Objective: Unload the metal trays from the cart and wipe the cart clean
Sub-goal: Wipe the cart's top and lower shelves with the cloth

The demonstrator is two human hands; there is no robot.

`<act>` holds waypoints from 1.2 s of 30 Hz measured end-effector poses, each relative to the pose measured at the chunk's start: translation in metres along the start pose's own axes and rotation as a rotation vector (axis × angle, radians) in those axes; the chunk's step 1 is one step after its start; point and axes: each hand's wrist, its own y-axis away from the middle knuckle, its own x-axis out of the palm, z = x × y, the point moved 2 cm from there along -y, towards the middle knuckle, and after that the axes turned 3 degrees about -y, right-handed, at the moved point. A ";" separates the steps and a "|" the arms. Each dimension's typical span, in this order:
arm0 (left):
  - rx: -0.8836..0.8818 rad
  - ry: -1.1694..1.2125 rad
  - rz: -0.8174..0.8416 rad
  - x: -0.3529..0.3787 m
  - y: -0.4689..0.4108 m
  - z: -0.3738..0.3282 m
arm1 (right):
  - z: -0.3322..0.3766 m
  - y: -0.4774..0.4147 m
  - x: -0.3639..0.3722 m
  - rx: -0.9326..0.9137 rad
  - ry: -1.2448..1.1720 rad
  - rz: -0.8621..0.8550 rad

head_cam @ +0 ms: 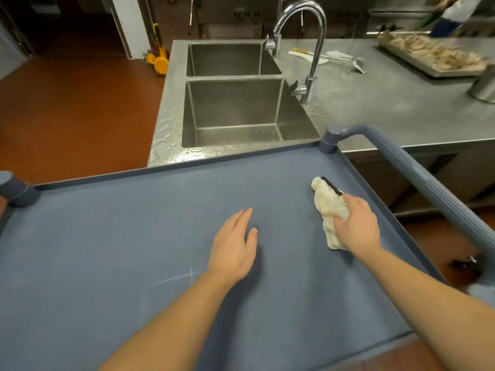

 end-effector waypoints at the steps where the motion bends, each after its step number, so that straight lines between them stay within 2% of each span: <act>1: 0.009 0.003 0.003 -0.001 0.008 -0.001 | -0.002 0.014 0.000 -0.004 -0.009 -0.003; 5: 0.011 -0.001 -0.003 -0.014 0.051 0.007 | 0.031 0.082 0.026 -0.092 -0.064 0.006; 12: -0.060 -0.003 -0.086 -0.066 0.130 0.044 | 0.144 0.216 0.092 -0.437 -0.080 0.239; 15: -0.090 0.011 -0.108 -0.080 0.159 0.058 | 0.159 0.250 0.098 -0.493 -0.132 0.268; 22: -0.088 0.012 -0.037 -0.073 0.203 0.063 | 0.120 0.270 0.070 -0.359 -0.079 0.198; 30: -0.006 0.038 0.008 -0.048 0.206 0.027 | 0.089 0.264 0.050 -0.290 -0.066 0.159; 36: 0.033 0.026 0.061 -0.010 0.191 -0.007 | 0.007 0.217 0.002 -0.133 0.009 0.093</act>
